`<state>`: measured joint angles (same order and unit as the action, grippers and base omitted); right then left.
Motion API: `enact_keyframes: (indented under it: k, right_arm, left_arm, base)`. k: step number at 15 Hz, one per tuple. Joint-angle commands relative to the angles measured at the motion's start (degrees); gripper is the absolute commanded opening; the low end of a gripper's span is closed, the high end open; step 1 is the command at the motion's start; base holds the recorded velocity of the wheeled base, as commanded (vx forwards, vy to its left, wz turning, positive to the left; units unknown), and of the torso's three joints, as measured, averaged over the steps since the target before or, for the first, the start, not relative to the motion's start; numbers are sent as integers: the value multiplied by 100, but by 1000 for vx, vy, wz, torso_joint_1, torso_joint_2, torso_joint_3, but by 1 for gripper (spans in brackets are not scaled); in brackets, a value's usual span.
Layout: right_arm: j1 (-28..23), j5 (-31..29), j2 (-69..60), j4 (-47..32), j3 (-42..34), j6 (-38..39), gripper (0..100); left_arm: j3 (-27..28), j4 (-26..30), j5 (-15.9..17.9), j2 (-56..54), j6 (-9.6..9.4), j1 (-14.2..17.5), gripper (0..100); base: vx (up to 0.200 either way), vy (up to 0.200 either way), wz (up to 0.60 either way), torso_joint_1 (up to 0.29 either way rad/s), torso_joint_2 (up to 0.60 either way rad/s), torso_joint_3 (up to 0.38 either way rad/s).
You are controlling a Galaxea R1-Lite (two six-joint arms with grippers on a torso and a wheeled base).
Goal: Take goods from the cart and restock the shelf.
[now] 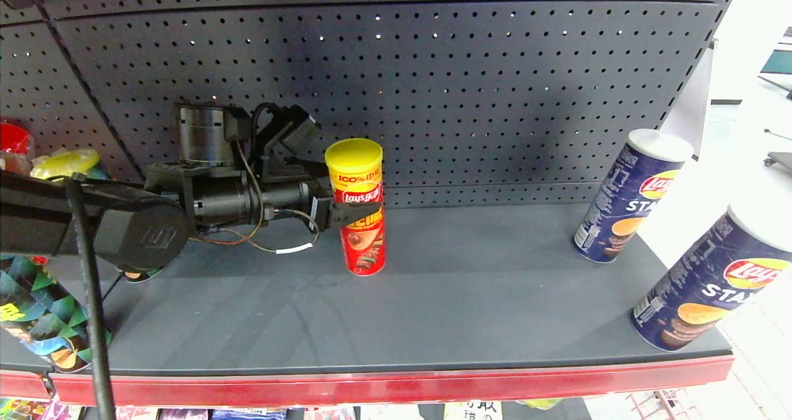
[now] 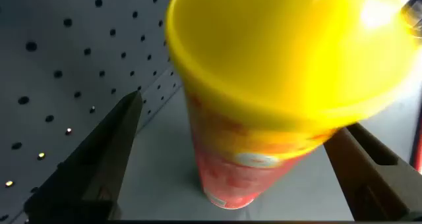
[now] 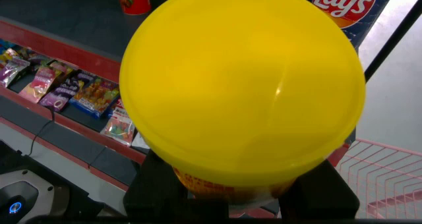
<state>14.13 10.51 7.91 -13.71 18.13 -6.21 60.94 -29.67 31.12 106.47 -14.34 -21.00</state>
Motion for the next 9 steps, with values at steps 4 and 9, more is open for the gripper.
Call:
enact_keyframes:
  k: [4,9]
  right_arm:
    - [2,4,9,-8,-20,-4,0]
    - [2,4,17,-17,-73,-12,0]
  left_arm:
    - [32,-65,-1,190,19,-35,100]
    - [67,-74,25,181,106,-158,0]
  base:
    - [0,0,0,0,0,0]
    - [0,0,0,0,0,0]
